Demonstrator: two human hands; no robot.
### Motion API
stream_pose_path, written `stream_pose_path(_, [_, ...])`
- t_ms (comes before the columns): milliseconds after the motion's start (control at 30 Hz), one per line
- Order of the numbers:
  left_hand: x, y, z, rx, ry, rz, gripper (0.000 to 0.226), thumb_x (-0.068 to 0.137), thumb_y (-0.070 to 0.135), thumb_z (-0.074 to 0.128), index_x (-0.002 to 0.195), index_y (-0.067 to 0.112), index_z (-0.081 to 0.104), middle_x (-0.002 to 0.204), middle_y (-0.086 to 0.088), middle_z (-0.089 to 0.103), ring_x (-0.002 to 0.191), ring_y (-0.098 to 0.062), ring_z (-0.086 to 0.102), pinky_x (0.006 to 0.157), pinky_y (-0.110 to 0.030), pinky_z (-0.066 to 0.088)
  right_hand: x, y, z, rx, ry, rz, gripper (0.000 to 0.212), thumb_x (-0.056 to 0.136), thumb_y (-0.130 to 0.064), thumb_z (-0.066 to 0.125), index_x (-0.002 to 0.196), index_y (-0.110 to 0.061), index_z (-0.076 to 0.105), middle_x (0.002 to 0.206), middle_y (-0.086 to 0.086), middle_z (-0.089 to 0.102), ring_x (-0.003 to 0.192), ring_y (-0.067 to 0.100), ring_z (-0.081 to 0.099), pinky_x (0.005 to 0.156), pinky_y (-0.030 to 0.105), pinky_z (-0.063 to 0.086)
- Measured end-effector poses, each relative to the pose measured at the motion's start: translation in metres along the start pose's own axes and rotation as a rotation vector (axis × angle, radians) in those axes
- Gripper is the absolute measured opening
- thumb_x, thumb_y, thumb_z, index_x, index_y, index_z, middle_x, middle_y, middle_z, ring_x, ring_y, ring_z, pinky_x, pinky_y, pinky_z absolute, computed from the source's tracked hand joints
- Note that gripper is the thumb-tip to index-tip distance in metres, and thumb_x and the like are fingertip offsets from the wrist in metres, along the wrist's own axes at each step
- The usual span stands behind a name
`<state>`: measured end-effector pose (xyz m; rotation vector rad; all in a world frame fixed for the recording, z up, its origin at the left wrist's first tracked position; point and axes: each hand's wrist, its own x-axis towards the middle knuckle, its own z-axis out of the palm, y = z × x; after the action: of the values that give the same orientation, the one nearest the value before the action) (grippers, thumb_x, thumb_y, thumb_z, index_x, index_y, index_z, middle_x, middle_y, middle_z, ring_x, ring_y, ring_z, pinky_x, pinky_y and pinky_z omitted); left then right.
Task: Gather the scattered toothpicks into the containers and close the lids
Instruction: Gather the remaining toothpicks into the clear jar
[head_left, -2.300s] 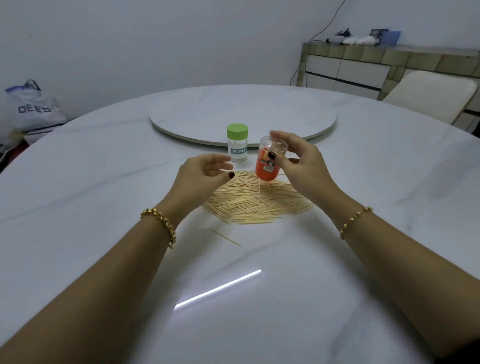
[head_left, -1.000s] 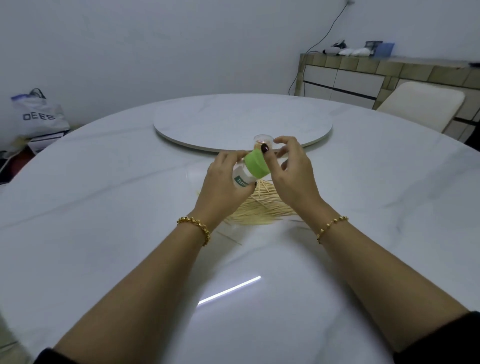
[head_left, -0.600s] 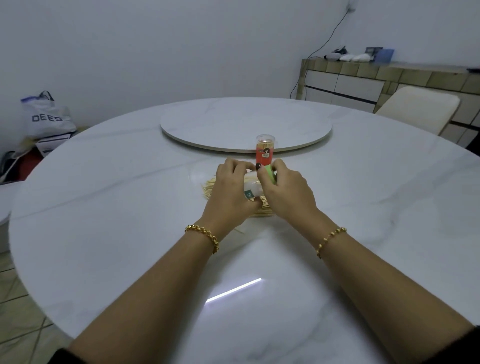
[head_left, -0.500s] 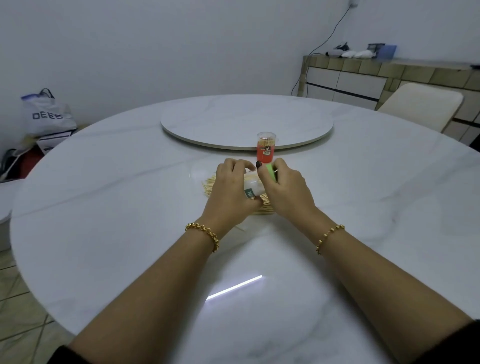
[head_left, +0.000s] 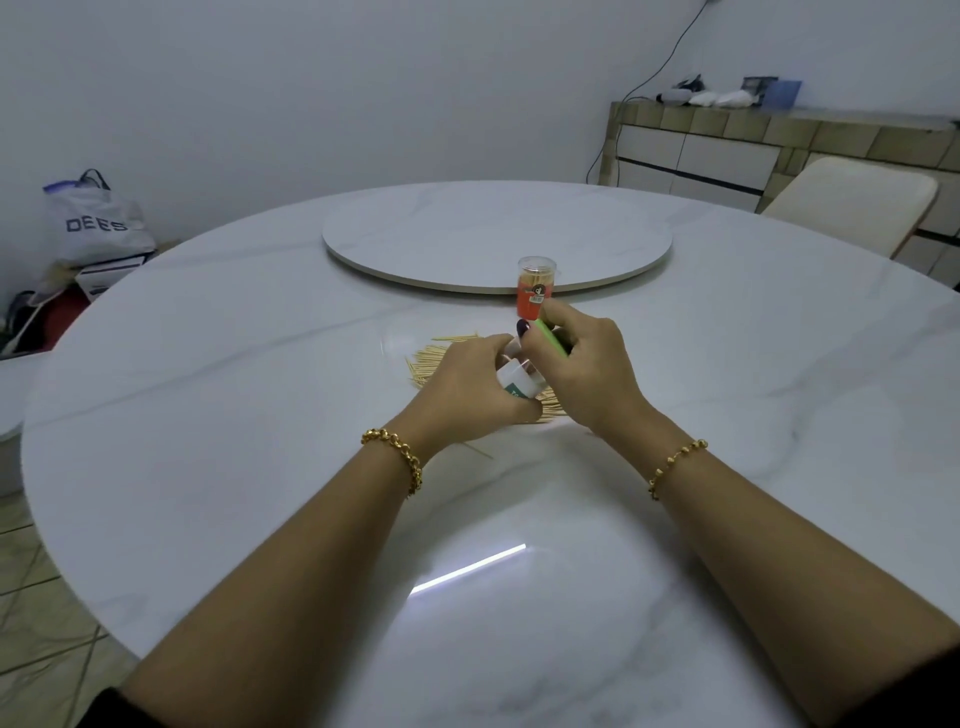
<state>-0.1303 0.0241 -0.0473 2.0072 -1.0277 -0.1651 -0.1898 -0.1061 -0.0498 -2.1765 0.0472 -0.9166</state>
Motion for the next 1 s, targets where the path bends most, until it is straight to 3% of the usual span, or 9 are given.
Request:
stream_pose_path(233, [-0.002, 0.008, -0.006, -0.005, -0.041, -0.013, 0.035, 0.066, 0.015, 0.076, 0.097, 0.010, 0.062, 0.087, -0.005, 0.067, 0.080, -0.021, 0.063, 0.064, -0.031, 0.048, 0.000, -0.002, 0.000, 0.010, 0.029, -0.045, 0.047, 0.082, -0.047, 0.047, 0.072, -0.001, 0.052, 0.059, 0.016, 0.050, 0.055, 0.030, 0.045, 0.051, 0.045, 0.040])
stream_pose_path(367, [-0.006, 0.013, -0.010, -0.175, -0.176, -0.092, 0.026, 0.068, 0.007, 0.074, 0.085, 0.016, 0.057, 0.069, -0.002, 0.061, 0.059, -0.013, 0.058, 0.048, -0.020, 0.043, -0.002, -0.009, -0.004, 0.006, 0.041, -0.170, 0.036, 0.084, -0.041, 0.047, 0.066, -0.010, 0.044, 0.051, -0.002, 0.040, 0.048, 0.015, 0.038, 0.045, 0.032, 0.032])
stream_pose_path(500, [-0.007, 0.010, -0.016, -0.273, -0.318, -0.148, 0.028, 0.062, 0.016, 0.070, 0.085, 0.011, 0.056, 0.069, -0.009, 0.060, 0.057, -0.014, 0.054, 0.047, -0.023, 0.041, 0.000, -0.011, -0.008, 0.054, -0.046, -0.223, 0.019, 0.084, -0.032, 0.050, 0.081, -0.014, 0.056, 0.063, -0.006, 0.050, 0.058, 0.017, 0.050, 0.052, 0.041, 0.047])
stream_pose_path(567, [-0.004, 0.004, -0.018, -0.261, -0.220, -0.158, 0.033, 0.066, 0.019, 0.075, 0.094, 0.012, 0.059, 0.076, -0.005, 0.063, 0.064, -0.013, 0.057, 0.052, -0.023, 0.044, 0.001, -0.009, -0.011, 0.062, -0.115, -0.225, 0.025, 0.083, -0.027, 0.052, 0.105, -0.018, 0.060, 0.084, -0.005, 0.059, 0.075, 0.018, 0.057, 0.066, 0.042, 0.052])
stream_pose_path(667, [0.001, -0.009, -0.020, -0.032, 0.165, -0.113, 0.041, 0.071, 0.026, 0.080, 0.106, 0.020, 0.061, 0.093, 0.006, 0.065, 0.083, -0.010, 0.060, 0.063, -0.017, 0.042, 0.004, -0.003, -0.012, 0.010, -0.159, -0.165, 0.055, 0.081, -0.033, 0.057, 0.135, -0.030, 0.043, 0.112, -0.004, 0.055, 0.095, 0.017, 0.057, 0.081, 0.038, 0.051])
stream_pose_path(767, [0.001, -0.015, -0.018, 0.166, 0.265, -0.065, 0.044, 0.072, 0.029, 0.081, 0.108, 0.020, 0.057, 0.097, 0.007, 0.059, 0.087, -0.013, 0.057, 0.066, -0.019, 0.045, 0.005, -0.002, -0.010, -0.060, -0.160, -0.003, 0.059, 0.083, -0.059, 0.052, 0.137, -0.036, 0.040, 0.106, -0.009, 0.056, 0.087, 0.011, 0.059, 0.074, 0.028, 0.051])
stream_pose_path(833, [0.000, -0.015, -0.015, 0.226, 0.247, -0.020, 0.040, 0.073, 0.029, 0.079, 0.104, 0.020, 0.056, 0.094, 0.007, 0.058, 0.086, -0.014, 0.058, 0.066, -0.022, 0.048, 0.004, -0.004, -0.008, -0.064, -0.191, 0.083, 0.054, 0.085, -0.061, 0.053, 0.131, -0.033, 0.048, 0.100, -0.009, 0.058, 0.077, 0.011, 0.059, 0.068, 0.026, 0.049])
stream_pose_path(933, [-0.001, -0.015, -0.013, 0.218, 0.234, 0.000, 0.035, 0.073, 0.027, 0.077, 0.099, 0.020, 0.055, 0.090, 0.006, 0.059, 0.081, -0.015, 0.058, 0.062, -0.023, 0.046, 0.005, -0.007, -0.008, -0.033, -0.249, 0.085, 0.037, 0.088, -0.046, 0.059, 0.120, -0.027, 0.059, 0.100, -0.007, 0.061, 0.070, 0.006, 0.054, 0.064, 0.018, 0.043])
stream_pose_path(1000, [0.000, -0.017, -0.015, 0.204, 0.235, -0.019, 0.035, 0.073, 0.028, 0.077, 0.099, 0.020, 0.056, 0.090, 0.005, 0.060, 0.079, -0.014, 0.058, 0.062, -0.022, 0.046, 0.007, -0.011, -0.010, 0.010, -0.317, 0.047, 0.037, 0.088, -0.024, 0.064, 0.124, -0.028, 0.056, 0.110, -0.011, 0.059, 0.080, 0.002, 0.055, 0.065, 0.008, 0.041])
